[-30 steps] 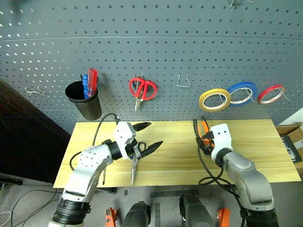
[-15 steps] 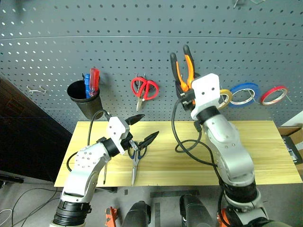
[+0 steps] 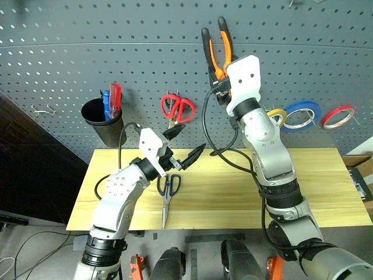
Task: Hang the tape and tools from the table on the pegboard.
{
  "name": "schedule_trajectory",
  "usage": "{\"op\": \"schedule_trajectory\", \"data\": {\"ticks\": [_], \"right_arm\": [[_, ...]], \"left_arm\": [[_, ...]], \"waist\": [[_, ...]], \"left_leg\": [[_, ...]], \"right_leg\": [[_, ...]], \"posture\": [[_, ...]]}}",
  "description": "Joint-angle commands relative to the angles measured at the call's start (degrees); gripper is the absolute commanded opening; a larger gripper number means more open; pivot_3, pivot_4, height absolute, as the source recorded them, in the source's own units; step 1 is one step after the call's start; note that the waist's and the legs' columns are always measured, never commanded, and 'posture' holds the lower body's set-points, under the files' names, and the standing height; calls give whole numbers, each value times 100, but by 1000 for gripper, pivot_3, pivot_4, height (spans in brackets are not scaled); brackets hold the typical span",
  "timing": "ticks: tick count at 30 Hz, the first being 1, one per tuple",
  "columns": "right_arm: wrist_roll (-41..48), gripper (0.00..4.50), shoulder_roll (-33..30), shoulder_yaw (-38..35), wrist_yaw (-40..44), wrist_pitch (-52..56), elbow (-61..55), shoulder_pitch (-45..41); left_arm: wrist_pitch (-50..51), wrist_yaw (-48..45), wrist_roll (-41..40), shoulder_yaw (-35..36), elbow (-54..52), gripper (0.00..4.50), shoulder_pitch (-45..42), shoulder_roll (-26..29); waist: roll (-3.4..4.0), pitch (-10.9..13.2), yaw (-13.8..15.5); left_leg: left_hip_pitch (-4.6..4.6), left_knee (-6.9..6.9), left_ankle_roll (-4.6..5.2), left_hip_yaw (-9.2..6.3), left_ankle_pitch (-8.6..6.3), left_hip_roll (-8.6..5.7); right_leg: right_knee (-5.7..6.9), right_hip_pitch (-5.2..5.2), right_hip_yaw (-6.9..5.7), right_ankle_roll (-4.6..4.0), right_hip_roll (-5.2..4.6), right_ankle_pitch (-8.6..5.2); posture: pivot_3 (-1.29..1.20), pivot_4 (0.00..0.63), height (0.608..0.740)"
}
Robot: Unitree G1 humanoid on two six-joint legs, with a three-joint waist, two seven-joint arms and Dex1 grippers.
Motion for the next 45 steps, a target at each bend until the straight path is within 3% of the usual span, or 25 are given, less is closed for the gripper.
{"op": "schedule_trajectory", "data": {"ticks": [1, 11, 15, 21, 27, 31, 35, 38, 42, 45], "right_arm": [[-63, 2606, -47, -117, -54, -388, 39, -16], [-221, 2606, 151, 9, -192, -373, -186, 777], [-129, 2606, 253, -77, -144, 175, -361, 907], [69, 4485, 173, -187, 122, 1402, -1006, 1220], [488, 4485, -377, -165, 892, 3381, -2300, 1721], [1396, 4499, -916, -80, 1782, 4639, -3460, 2193], [2221, 4499, -1048, -199, 2239, 5475, -4170, 2509], [2630, 4499, -1231, -168, 2443, 5788, -4448, 2577], [3031, 4499, -1509, -83, 2597, 5977, -4641, 2560], [3167, 4499, -1574, -43, 2547, 6023, -4601, 2410]], "left_arm": [[60, 131, -137, 94, -246, 4399, -73, -54], [-50, 69, -89, 60, 37, 4399, -129, -75], [-76, 49, -22, 24, 151, 4399, -149, -69], [77, 159, 274, -67, 293, 4399, -103, 39], [735, 32, 471, -394, 148, 4399, 238, 419], [1558, 51, 717, -665, -133, 4449, 803, 983], [2430, 423, 1105, -827, -204, 4449, 1222, 1314], [2916, 705, 1294, -849, -171, 4449, 1290, 1301], [4161, 1209, 1198, -724, -89, 4449, 1289, 813], [4451, 1355, 1226, -807, 82, 4449, 1147, 526]], "waist": [[-1, -1, 1], [-1, -7, -9], [0, -12, -9], [-1, -30, -3], [0, -31, 0], [1, -31, -54], [0, -31, -76], [0, -30, -72], [-3, -29, -41], [-4, -28, -49]], "left_leg": [[1, 2, 0, -1, 1, 0], [0, 1, -4, 3, 3, 1], [1, 2, -4, 2, 3, 1], [1, 2, -4, 0, 3, 0], [0, 2, -3, -1, 3, 0], [1, -7, -2, -3, 2, 2], [3, -2, 0, -5, 2, 2], [21, -1, 3, -12, 0, 1], [38, 1, 12, -13, -4, -2], [38, 0, 21, -12, -9, -2]], "right_leg": [[3, 1, 0, 0, 0, 0], [6, -4, 3, -2, 0, 1], [7, -3, 2, -2, 1, 1], [5, 0, 1, -2, 1, 1], [8, 0, 2, -2, 1, 1], [4, -1, 4, -2, 1, 1], [10, 2, 4, -2, 1, 1], [9, 23, 0, -2, 3, 1], [5, 44, -3, -2, 2, 1], [5, 43, -2, -2, 2, 1]], "posture": [[30, 181, 740], [8, 180, 740], [0, 180, 740], [-7, 182, 740], [-9, 191, 740], [-17, 196, 740], [-24, 207, 740], [-31, 219, 740], [-52, 234, 740], [-67, 242, 740]]}}
